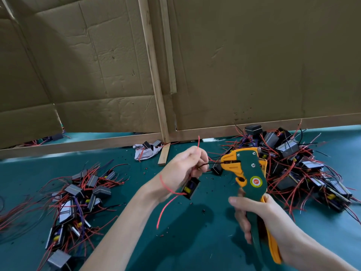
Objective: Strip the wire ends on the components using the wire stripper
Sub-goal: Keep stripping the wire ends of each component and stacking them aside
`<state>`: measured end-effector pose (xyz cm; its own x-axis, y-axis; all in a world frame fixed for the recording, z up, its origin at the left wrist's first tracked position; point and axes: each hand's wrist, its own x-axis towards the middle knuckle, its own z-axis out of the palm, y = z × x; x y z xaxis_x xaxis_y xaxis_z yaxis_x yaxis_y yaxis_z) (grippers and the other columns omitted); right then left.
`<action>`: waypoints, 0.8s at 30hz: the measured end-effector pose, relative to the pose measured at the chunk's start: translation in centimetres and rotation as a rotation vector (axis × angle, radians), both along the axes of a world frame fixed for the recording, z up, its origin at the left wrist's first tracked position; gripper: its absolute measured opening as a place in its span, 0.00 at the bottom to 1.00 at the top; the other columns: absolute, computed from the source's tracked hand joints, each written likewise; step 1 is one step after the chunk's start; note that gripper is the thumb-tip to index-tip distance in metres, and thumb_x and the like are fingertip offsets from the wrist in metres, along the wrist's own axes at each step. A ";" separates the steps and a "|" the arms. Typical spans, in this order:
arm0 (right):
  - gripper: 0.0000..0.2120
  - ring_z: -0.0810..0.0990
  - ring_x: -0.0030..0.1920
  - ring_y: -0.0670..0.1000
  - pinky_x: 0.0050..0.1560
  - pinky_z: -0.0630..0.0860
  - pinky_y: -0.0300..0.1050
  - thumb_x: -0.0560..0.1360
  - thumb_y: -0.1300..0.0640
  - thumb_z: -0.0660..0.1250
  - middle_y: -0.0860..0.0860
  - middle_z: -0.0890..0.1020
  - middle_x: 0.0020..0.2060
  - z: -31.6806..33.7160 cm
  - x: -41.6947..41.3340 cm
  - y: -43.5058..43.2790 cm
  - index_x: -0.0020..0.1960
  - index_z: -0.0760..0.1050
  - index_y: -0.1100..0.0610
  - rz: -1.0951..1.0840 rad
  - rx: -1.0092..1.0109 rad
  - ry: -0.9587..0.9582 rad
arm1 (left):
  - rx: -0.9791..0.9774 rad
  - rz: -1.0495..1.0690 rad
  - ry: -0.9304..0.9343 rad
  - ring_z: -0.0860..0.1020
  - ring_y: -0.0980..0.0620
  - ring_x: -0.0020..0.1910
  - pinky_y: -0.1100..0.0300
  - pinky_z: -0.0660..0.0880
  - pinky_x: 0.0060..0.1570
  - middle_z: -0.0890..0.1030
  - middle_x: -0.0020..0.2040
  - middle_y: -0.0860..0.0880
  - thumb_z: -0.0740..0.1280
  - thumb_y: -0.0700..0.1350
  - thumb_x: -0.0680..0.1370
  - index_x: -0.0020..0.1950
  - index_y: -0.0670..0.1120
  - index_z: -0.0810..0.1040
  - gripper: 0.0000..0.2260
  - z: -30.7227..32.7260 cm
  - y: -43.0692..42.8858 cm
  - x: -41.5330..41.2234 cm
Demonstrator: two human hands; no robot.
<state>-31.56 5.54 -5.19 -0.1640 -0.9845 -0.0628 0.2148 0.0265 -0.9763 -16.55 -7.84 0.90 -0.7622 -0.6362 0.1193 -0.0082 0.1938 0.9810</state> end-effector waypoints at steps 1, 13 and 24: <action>0.19 0.72 0.23 0.57 0.26 0.74 0.47 0.56 0.50 0.80 0.61 0.72 0.25 0.0 -0.2 -0.1 0.31 0.74 0.61 0.045 -0.022 -0.065 | 0.004 -0.002 0.009 0.67 0.55 0.35 0.67 0.65 0.36 0.75 0.34 0.54 0.57 0.53 0.78 0.42 0.47 0.72 0.12 -0.2 0.0 -0.2; 0.19 0.80 0.39 0.67 0.43 0.79 0.60 0.57 0.59 0.83 0.68 0.79 0.37 0.4 -1.4 -0.7 0.43 0.80 0.63 0.278 -0.077 -0.205 | -0.404 0.136 0.012 0.67 0.58 0.30 0.68 0.65 0.32 0.76 0.30 0.56 0.73 0.40 0.72 0.46 0.49 0.85 0.06 0.7 -0.3 0.7; 0.11 0.80 0.37 0.67 0.41 0.79 0.59 0.60 0.62 0.77 0.69 0.78 0.36 0.8 -1.2 -0.3 0.41 0.80 0.63 0.288 -0.090 -0.141 | -0.372 0.109 0.021 0.68 0.57 0.32 0.67 0.65 0.34 0.78 0.33 0.56 0.72 0.41 0.74 0.41 0.50 0.84 0.05 0.7 0.2 0.4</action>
<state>-32.74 5.20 -4.36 0.1257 -0.9918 0.0239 0.3444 0.0211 -0.9386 -16.15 -7.61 1.64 -0.6873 -0.6240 0.3720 -0.0291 0.5353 0.8442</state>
